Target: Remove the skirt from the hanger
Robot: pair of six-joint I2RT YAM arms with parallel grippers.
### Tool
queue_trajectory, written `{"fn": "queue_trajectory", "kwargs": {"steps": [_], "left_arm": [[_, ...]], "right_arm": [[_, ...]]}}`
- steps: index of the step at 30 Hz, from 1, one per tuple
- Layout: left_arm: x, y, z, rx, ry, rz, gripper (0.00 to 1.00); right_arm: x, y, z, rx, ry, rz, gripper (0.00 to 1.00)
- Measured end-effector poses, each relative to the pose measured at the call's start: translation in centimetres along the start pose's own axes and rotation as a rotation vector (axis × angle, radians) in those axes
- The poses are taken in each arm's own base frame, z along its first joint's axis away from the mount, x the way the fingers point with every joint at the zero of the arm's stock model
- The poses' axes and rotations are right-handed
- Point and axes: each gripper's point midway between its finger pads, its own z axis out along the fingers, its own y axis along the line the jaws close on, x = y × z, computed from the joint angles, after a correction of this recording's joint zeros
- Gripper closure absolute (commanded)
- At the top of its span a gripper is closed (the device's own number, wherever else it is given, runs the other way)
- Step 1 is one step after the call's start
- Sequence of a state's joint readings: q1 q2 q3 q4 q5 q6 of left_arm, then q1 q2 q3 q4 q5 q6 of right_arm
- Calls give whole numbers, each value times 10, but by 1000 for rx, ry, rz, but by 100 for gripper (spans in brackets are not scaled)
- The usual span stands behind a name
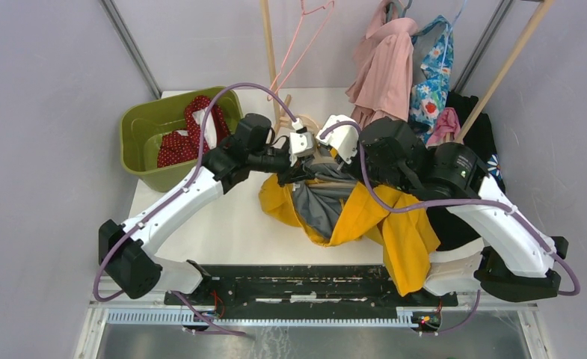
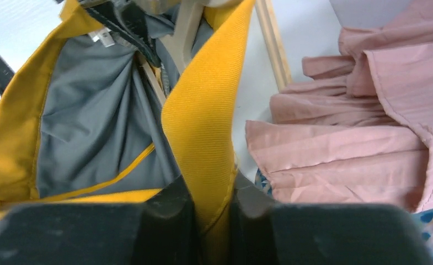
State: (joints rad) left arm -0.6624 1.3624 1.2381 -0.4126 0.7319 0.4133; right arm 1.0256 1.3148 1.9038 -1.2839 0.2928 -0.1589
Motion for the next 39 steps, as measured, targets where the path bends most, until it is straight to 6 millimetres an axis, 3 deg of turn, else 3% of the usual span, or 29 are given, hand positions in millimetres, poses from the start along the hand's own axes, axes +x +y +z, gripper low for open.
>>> {"fn": "queue_trajectory", "kwargs": {"steps": [1, 3, 6, 8, 11, 16, 24, 30, 33, 35, 37, 38, 39], "left_arm": [[1, 7, -2, -42, 15, 2, 97], [5, 15, -7, -102, 41, 3, 97], [13, 27, -18, -217, 101, -2, 97], [23, 40, -29, -311, 166, -19, 97], [41, 59, -48, -445, 272, -50, 97], [59, 67, -68, -530, 375, -81, 97], [44, 57, -84, -525, 381, -85, 97], [33, 36, -96, -485, 346, -81, 97], [27, 27, -102, -470, 322, -75, 97], [26, 21, -106, -465, 309, -70, 97], [26, 17, -109, -464, 303, -67, 97], [26, 15, -110, -465, 301, -66, 97], [27, 14, -110, -465, 302, -66, 97]], "right_arm": [[0, -2, 3, 18, -1, -1, 52], [-1, -11, 9, 77, 1, 1, 38], [-11, -23, 14, 145, -26, 11, 32], [-17, -26, 12, 163, -47, 19, 20], [-27, -31, 7, 182, -88, 36, 19], [-30, -36, 7, 211, -116, 60, 19], [-11, -28, 44, 255, -57, 55, 19], [-26, -42, 64, 365, -74, 53, 22], [-36, -52, 65, 422, -100, 49, 36], [-39, -56, 64, 446, -108, 42, 58], [-41, -58, 65, 459, -109, 32, 91], [-41, -59, 65, 462, -106, 27, 98], [-42, -58, 66, 464, -106, 27, 99]]}}
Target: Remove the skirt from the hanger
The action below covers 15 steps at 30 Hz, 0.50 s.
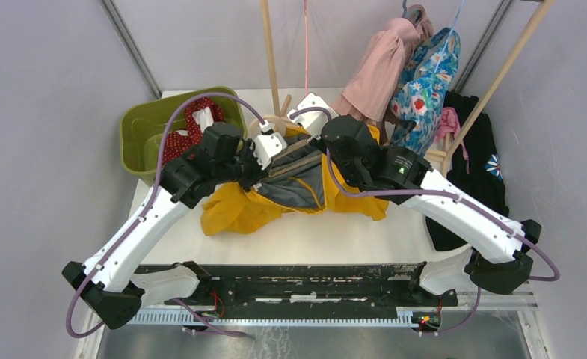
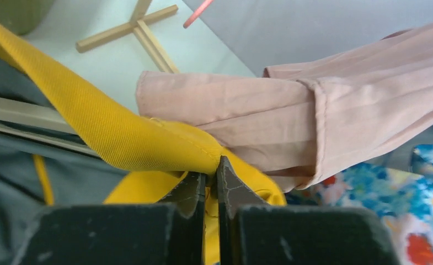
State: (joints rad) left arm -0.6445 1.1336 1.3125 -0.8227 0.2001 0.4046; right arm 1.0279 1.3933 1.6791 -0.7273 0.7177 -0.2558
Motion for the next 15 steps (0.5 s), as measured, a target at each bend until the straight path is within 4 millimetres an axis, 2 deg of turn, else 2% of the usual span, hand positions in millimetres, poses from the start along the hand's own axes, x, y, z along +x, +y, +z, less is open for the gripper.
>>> {"fn": "queue_trajectory", "kwargs": {"steps": [6, 10, 15], "left_arm": [[11, -3, 6, 5, 19, -3, 97], [3, -2, 8, 6, -13, 5, 97], [-6, -1, 9, 6, -49, 21, 97]], "right_arm": [[-4, -9, 0, 42, -9, -23, 99], [-9, -26, 4, 88, -28, -41, 99], [-5, -44, 19, 89, -32, -23, 99]]}}
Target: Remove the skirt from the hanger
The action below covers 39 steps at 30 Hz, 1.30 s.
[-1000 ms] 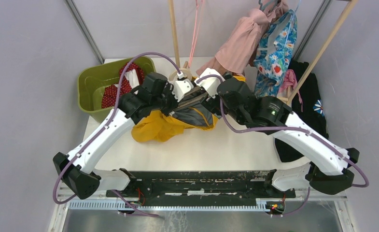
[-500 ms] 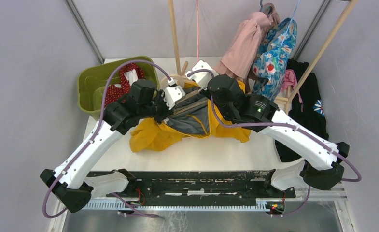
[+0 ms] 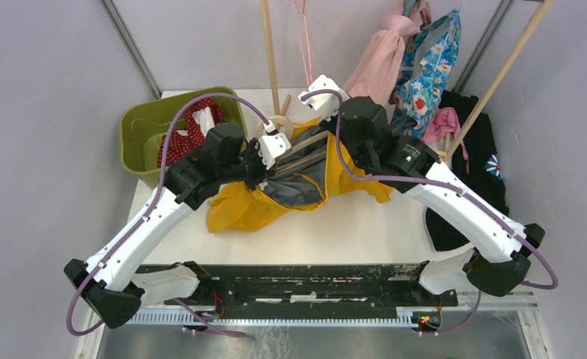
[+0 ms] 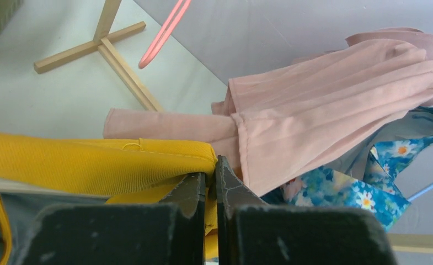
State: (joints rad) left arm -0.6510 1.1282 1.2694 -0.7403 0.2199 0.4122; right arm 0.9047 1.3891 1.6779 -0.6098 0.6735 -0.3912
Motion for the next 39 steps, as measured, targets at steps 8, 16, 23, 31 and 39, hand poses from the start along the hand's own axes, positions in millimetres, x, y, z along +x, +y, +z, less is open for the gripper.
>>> {"fn": "queue_trajectory", "kwargs": {"steps": [8, 16, 23, 31, 39], "left_arm": [[-11, 5, -8, -36, -49, 15, 97], [6, 6, -22, -57, 26, 16, 97], [10, 16, -31, -85, 100, 100, 97], [-15, 31, -32, -87, 110, 235, 97], [-24, 35, -26, -106, 93, 274, 97]], "right_arm": [[4, -2, 26, -73, -25, 11, 94], [23, 39, 43, -232, 26, 89, 83], [49, 56, 10, -381, 41, 158, 78], [76, 50, -31, -401, 79, 220, 84], [81, 21, -12, -165, 65, 166, 89]]}}
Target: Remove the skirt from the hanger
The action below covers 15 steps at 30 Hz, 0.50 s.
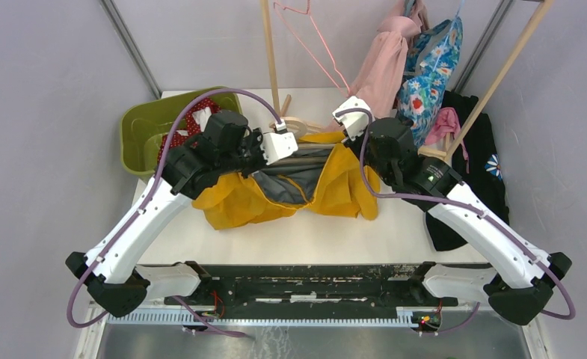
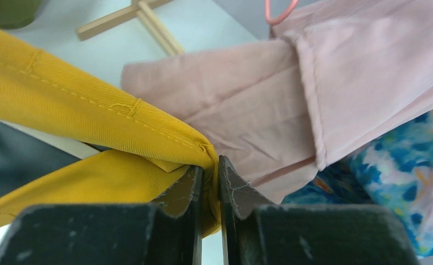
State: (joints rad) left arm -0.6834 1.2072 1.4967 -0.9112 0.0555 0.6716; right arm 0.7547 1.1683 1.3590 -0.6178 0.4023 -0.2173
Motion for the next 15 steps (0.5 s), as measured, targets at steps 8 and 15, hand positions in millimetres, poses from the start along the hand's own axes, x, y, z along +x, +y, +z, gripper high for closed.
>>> {"fn": "queue_trajectory", "kwargs": {"steps": [8, 15], "left_arm": [[-8, 10, 5, -55, -28, 12, 97], [-11, 15, 6, -79, -43, 12, 97]], "right_arm": [[-11, -25, 5, 114, -37, 45, 90], [-19, -42, 16, 180, -32, 95, 90]]}}
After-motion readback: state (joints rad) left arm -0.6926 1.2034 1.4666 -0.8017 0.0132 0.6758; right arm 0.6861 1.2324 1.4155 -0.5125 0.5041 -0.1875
